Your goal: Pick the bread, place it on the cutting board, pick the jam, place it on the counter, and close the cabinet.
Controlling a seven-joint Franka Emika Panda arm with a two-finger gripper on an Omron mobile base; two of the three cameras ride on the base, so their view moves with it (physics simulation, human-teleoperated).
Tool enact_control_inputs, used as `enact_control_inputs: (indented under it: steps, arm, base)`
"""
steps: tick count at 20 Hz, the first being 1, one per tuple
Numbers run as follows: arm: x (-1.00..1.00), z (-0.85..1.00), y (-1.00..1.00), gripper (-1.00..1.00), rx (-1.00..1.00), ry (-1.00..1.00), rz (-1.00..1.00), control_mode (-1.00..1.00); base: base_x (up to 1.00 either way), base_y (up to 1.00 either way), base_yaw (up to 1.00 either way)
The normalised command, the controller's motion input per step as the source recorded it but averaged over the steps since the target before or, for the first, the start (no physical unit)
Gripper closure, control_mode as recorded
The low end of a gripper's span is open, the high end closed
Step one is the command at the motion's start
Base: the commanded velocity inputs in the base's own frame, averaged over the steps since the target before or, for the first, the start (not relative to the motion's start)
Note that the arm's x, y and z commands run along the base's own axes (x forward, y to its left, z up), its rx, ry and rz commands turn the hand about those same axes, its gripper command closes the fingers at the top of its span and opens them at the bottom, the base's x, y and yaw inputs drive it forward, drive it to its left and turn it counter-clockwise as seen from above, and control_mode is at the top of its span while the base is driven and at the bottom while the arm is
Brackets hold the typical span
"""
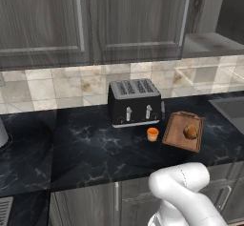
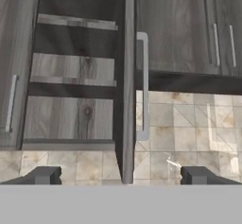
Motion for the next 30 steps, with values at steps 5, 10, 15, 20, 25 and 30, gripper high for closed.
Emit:
enact_control_inputs:
  steps: [5, 10, 15, 20, 25, 30]
  arm:
    - [0.11, -0.01, -0.21, -1.0, 0.0, -0.04, 0.05, -1.0]
    - [0.14, 0.0, -0.19, -1.0, 0.0, -0.04, 0.04, -1.0]
    - [0.2, -0.01, -0.14, -1.0, 0.0, -0.03, 0.06, -1.0]
    - [0.23, -0.02, -0.12, -1.0, 0.0, -0.03, 0.08, -1.0]
    - [0.25, 0.0, -0.15, -1.0, 0.0, -0.03, 0.09, -1.0]
    - [0.12, 0.0, -0.26, -1.0, 0.0, -0.04, 0.07, -1.0]
  base:
    - [0.0, 0.0, 0.0]
    - [0.0, 0.0, 0.0]
    - [0.0, 0.0, 0.0]
    - [0.0, 0.0, 0.0]
    - [0.0, 0.0, 0.0]
    - [0.0, 0.0, 0.0]
